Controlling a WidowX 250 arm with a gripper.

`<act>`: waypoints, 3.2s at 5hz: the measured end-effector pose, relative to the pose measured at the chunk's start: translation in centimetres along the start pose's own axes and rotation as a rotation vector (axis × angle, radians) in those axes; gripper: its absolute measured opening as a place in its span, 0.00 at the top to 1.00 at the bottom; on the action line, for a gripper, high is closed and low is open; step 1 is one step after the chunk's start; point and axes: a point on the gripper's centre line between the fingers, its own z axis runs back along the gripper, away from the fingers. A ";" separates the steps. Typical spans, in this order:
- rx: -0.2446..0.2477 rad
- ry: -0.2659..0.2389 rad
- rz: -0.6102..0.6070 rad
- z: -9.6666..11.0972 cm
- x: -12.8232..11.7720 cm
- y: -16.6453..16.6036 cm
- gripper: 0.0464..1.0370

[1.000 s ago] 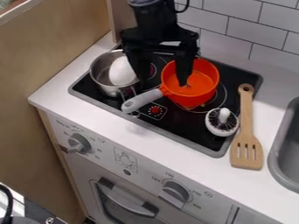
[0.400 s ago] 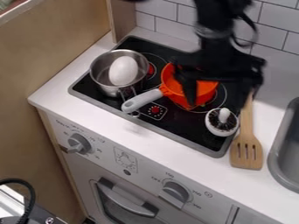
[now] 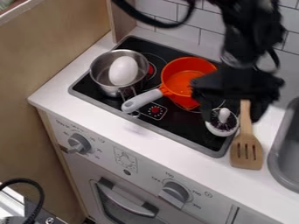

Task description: Moved the object from the right side of the burner and putted it inside the orange pot .

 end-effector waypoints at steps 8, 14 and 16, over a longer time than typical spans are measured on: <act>-0.025 -0.198 -0.099 -4.2 0.3 1.5 0.22; -0.071 0.012 -0.178 2.4 7.9 4.1 0.22; -0.083 -0.044 -0.235 0.3 9.3 5.6 0.22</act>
